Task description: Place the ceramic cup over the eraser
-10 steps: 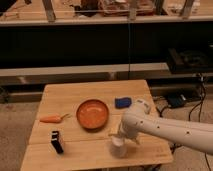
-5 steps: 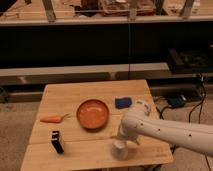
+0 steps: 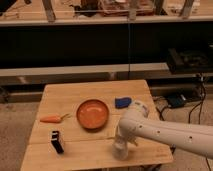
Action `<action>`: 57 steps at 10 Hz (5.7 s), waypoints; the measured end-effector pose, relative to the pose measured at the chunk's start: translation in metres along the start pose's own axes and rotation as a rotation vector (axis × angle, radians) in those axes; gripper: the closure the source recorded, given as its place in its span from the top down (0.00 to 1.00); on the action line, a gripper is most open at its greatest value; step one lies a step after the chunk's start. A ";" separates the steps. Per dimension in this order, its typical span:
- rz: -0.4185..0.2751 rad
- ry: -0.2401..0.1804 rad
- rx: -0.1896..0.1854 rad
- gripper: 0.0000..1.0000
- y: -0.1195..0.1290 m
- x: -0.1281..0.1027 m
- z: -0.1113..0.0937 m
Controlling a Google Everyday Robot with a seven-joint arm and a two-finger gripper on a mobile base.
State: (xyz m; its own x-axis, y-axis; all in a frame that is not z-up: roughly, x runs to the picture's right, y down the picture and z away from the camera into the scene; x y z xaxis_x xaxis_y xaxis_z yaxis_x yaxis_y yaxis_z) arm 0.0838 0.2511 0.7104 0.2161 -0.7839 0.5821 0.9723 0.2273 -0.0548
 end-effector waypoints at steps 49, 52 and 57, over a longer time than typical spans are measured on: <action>-0.719 0.059 0.293 0.00 -0.326 -0.069 -0.172; -0.708 0.055 0.248 0.00 -0.330 -0.043 -0.165; -0.669 0.007 0.167 0.00 -0.315 -0.019 -0.144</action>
State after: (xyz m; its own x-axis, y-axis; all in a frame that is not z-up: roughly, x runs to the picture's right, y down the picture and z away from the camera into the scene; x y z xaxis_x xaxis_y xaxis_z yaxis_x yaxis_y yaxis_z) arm -0.2134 0.1112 0.5995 -0.4242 -0.7903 0.4421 0.8703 -0.2209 0.4403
